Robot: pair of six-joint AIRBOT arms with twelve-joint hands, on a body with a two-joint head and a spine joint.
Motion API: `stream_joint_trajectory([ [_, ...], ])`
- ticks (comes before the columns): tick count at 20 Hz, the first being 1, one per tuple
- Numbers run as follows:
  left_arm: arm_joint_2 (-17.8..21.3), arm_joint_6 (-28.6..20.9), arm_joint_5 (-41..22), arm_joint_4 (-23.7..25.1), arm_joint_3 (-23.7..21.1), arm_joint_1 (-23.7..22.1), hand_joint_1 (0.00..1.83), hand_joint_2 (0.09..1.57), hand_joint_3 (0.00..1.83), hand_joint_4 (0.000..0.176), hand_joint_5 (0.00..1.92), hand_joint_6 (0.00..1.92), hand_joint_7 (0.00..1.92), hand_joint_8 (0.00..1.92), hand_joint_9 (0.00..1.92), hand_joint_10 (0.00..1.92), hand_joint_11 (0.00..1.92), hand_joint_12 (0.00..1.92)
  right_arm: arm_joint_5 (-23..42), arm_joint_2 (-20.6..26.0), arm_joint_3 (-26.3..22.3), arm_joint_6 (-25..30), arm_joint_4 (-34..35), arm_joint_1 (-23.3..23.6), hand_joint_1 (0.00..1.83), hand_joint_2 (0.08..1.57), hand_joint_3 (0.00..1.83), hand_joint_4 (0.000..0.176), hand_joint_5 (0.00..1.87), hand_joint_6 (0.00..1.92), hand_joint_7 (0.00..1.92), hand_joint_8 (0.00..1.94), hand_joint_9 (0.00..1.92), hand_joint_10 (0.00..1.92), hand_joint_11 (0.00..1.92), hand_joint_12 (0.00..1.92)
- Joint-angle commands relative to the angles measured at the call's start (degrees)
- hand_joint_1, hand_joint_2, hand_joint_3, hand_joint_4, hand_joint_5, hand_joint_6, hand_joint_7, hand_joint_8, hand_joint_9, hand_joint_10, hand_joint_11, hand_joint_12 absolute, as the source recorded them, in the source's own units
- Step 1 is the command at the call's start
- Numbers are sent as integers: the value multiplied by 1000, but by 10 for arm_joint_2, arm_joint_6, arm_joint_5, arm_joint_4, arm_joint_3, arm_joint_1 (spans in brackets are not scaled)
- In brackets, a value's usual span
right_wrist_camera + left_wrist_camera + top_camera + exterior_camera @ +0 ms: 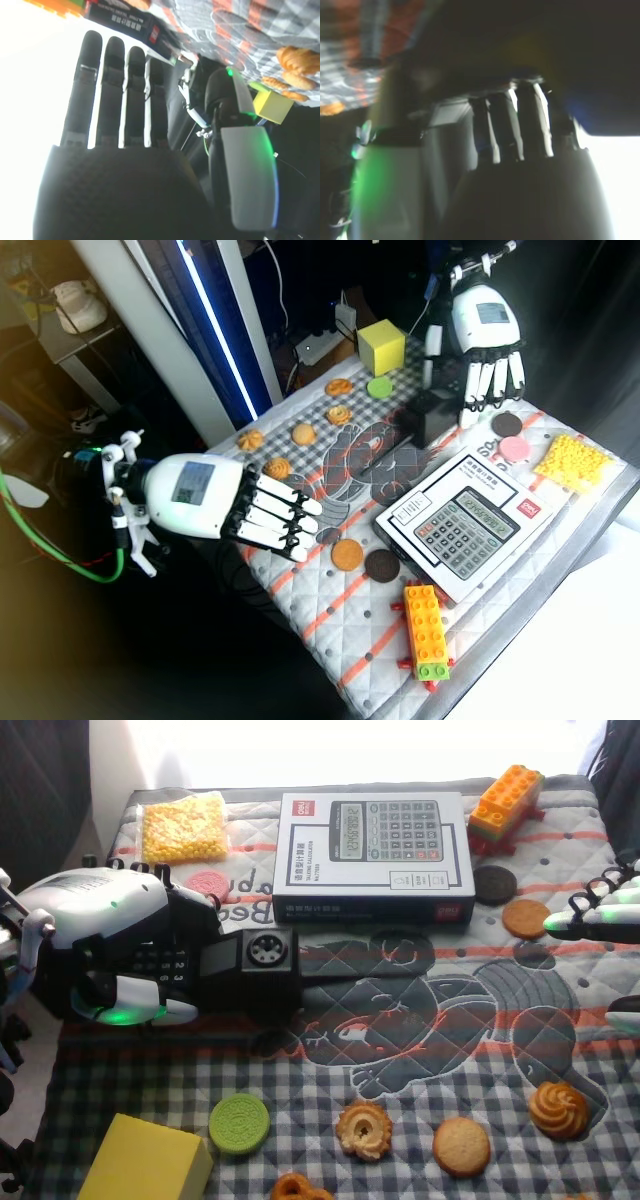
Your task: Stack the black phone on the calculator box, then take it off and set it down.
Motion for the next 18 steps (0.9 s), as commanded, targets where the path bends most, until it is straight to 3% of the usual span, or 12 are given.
stream_joint_trajectory([
  [1,5,-2,-69,5,-1,-7,1340,1222,0,0,602,1335,777,1319,829,1457,686,1539,64,2,0,-1,13,2,647,1218,3,0,491,0,559,0,574,0,416,364],
  [3,8,-8,-78,6,-4,-7,1358,1200,0,0,628,1251,832,1268,870,1413,753,1494,64,2,0,-1,13,2,657,1223,3,0,480,0,550,0,576,1,422,367],
  [5,12,-22,-84,13,-7,-7,1379,1137,0,0,782,1044,940,1114,973,1264,864,1444,64,2,0,-1,13,2,651,1226,3,0,474,0,552,2,591,6,455,380],
  [8,34,-77,-106,60,-27,-10,1384,1095,1,0,845,1083,1030,886,1042,1065,880,1200,64,2,0,-1,13,2,636,1236,0,0,482,0,555,0,595,1,480,334],
  [9,44,-89,-115,78,-37,-15,1386,1080,0,0,880,1017,1075,844,1074,1030,871,1234,64,2,0,-1,13,2,615,1239,0,0,484,0,549,0,576,0,465,309],
  [10,48,-94,-120,90,-42,-21,1278,1094,0,0,900,1020,1111,879,1073,919,896,1309,64,1,0,-1,13,2,624,1237,0,0,490,2,561,4,590,6,478,303],
  [11,52,-96,-127,107,-48,-36,1245,1103,0,0,902,1043,1094,894,1026,782,783,1303,64,1,0,-1,13,2,597,1240,0,0,486,0,562,3,597,6,485,294],
  [12,51,-96,-128,118,-47,-52,1227,1126,0,0,873,1068,1040,999,949,800,651,1393,64,0,1,-1,13,2,595,1242,1,0,478,0,561,2,598,5,498,293],
  [16,13,-95,-94,135,-8,-121,1198,1165,0,0,815,1181,936,1129,794,870,503,1435,64,-4,3,-1,13,3,591,1238,1,0,476,0,559,1,604,0,448,429],
  [18,-11,-96,-71,137,17,-150,1218,1142,0,0,834,1138,1012,1017,916,779,610,1340,64,-6,4,-1,13,5,616,1232,0,0,480,1,555,0,573,0,396,438],
])
